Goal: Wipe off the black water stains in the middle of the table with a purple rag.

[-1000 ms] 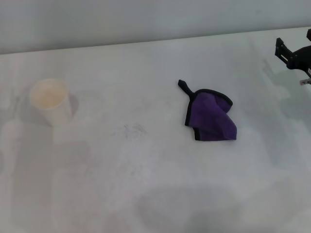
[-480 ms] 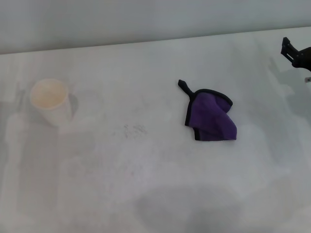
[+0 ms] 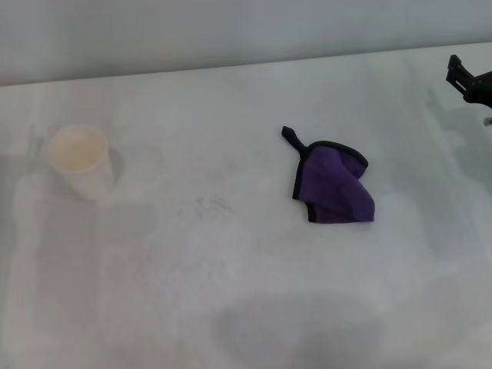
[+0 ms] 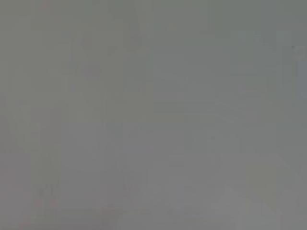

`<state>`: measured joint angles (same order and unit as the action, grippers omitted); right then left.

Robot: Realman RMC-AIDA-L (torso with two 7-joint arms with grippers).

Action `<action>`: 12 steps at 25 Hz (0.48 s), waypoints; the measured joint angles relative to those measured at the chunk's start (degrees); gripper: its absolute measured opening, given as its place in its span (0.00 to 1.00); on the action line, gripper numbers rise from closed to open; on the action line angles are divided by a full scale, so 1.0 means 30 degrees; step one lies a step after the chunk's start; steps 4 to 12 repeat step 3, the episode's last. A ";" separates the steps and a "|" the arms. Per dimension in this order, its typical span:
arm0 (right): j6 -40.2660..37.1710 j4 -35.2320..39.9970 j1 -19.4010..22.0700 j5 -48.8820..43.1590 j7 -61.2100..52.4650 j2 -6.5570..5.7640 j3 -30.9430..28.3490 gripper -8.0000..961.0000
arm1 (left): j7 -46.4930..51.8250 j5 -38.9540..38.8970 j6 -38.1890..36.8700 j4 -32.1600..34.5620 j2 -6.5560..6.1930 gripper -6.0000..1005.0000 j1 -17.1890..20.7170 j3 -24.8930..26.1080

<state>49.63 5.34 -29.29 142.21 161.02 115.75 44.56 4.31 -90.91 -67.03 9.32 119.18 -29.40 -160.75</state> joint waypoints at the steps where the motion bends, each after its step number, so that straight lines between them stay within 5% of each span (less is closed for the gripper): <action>1: -0.0146 0.0001 -0.0010 0.0000 -0.0006 0.0000 0.0000 0.91 | -0.0001 0.0028 0.0031 -0.0001 0.0000 0.88 -0.0006 0.0000; 12: -0.0291 0.0003 -0.0032 -0.0002 -0.0014 0.0001 -0.0027 0.91 | -0.0001 0.0036 0.0083 0.0022 0.0001 0.88 -0.0014 0.0000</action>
